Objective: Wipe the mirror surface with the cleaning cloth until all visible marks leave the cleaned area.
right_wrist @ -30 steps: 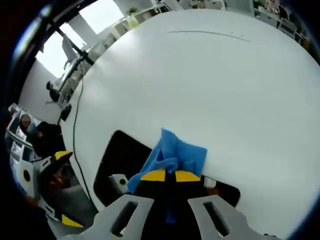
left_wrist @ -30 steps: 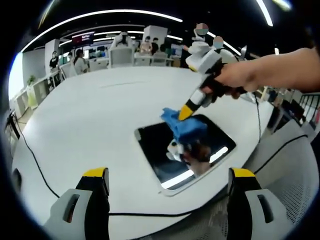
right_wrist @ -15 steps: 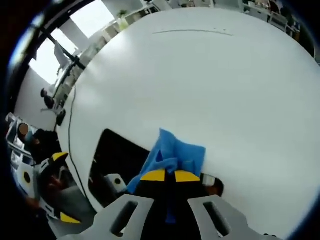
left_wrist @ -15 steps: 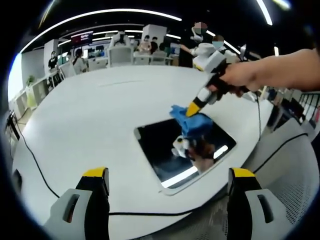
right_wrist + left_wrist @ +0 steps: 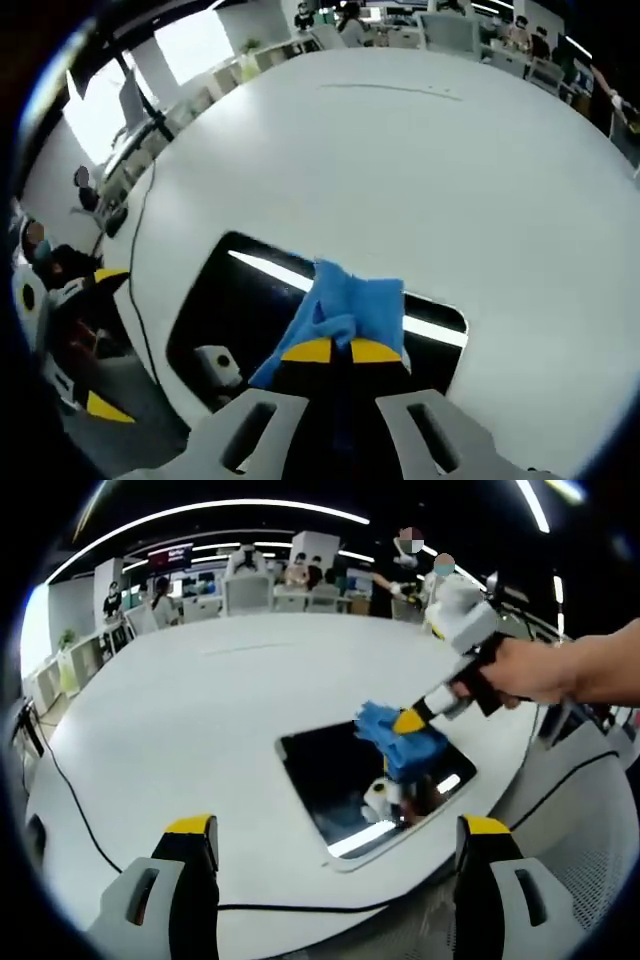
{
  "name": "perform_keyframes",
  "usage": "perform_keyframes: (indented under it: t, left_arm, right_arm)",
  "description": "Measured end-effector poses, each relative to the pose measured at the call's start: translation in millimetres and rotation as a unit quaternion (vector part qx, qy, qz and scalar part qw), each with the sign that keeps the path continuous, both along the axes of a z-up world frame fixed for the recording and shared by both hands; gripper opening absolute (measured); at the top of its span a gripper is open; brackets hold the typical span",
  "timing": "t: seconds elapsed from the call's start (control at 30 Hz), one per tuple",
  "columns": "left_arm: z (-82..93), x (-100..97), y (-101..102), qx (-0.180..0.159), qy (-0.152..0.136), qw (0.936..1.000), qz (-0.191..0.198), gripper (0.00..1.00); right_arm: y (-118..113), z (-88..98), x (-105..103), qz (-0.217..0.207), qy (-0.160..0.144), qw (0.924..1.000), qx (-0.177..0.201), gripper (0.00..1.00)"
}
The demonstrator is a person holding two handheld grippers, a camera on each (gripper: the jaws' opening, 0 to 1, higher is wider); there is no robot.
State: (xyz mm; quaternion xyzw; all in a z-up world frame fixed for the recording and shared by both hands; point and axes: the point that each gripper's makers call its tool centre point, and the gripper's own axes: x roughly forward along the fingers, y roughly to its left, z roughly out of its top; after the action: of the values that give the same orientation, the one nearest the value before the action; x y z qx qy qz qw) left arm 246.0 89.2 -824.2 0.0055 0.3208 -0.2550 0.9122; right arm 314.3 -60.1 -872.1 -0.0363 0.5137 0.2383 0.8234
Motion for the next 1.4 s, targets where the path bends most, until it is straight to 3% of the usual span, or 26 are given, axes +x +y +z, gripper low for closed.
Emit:
perform_keyframes:
  t: [0.2, 0.33, 0.53, 0.63, 0.67, 0.73, 0.77, 0.87, 1.0, 1.13, 1.2, 1.23, 1.4]
  left_arm:
    - [-0.1, 0.0, 0.3, 0.0, 0.0, 1.0, 0.0, 0.99]
    - [-0.4, -0.2, -0.5, -0.001, 0.001, 1.0, -0.002, 0.99]
    - [-1.2, -0.9, -1.6, 0.001, 0.004, 1.0, -0.006, 0.99]
    - [-1.4, -1.0, -2.1, 0.001, 0.004, 1.0, -0.007, 0.99]
    - [-1.8, -0.7, -2.3, 0.001, 0.004, 1.0, -0.008, 0.99]
    - [-1.7, -0.5, -2.6, 0.001, 0.004, 1.0, -0.008, 0.99]
    - [-1.3, -0.2, -2.5, 0.001, 0.003, 1.0, -0.007, 0.99]
    - [-1.0, -0.1, -2.6, 0.002, 0.003, 1.0, -0.007, 0.99]
    - [-2.1, -0.7, -2.9, 0.004, 0.005, 0.9999, -0.01, 0.99]
    - [-2.6, -1.5, -2.8, 0.005, 0.006, 0.9999, -0.011, 0.99]
    - [-3.2, -1.9, -2.5, 0.005, 0.007, 0.9999, -0.011, 0.99]
    - [-4.0, -2.3, -2.1, 0.007, 0.009, 0.9999, -0.011, 0.99]
    - [-6.2, -3.8, -3.3, 0.01, 0.014, 0.9997, -0.016, 0.99]
  right_arm:
    - [7.7, 1.2, -51.7, 0.029, 0.025, 0.9993, 0.005, 0.0]
    - [8.5, 2.2, -75.4, 0.038, 0.037, 0.9985, 0.011, 0.0]
    - [8.5, 1.6, -84.8, 0.038, 0.051, 0.9977, 0.021, 0.0]
    - [8.4, 2.2, -91.6, 0.023, 0.084, 0.9955, 0.037, 0.0]
    - [9.1, -0.3, -102.9, 0.028, 0.109, 0.993, 0.037, 0.0]
    - [6.8, -9.0, -110.3, 0.053, 0.099, 0.9934, 0.022, 0.0]
    - [9.0, -6.6, -104.1, 0.049, 0.075, 0.9953, 0.037, 0.0]
    - [5.9, -4.7, -104.4, 0.022, 0.105, 0.993, 0.049, 0.0]
    - [8.2, 12.1, -88.6, 0.017, 0.087, 0.9941, 0.061, 0.0]
    - [9.7, 6.2, -88.5, 0.027, 0.099, 0.9933, 0.054, 0.0]
    - [3.0, -3.2, -94.1, 0.035, 0.106, 0.993, 0.039, 0.0]
    - [4.6, 0.9, -92.5, 0.014, 0.11, 0.9915, 0.068, 0.0]
    - [-26.0, 1.1, -90.4, -0.008, 0.117, 0.991, 0.063, 0.0]
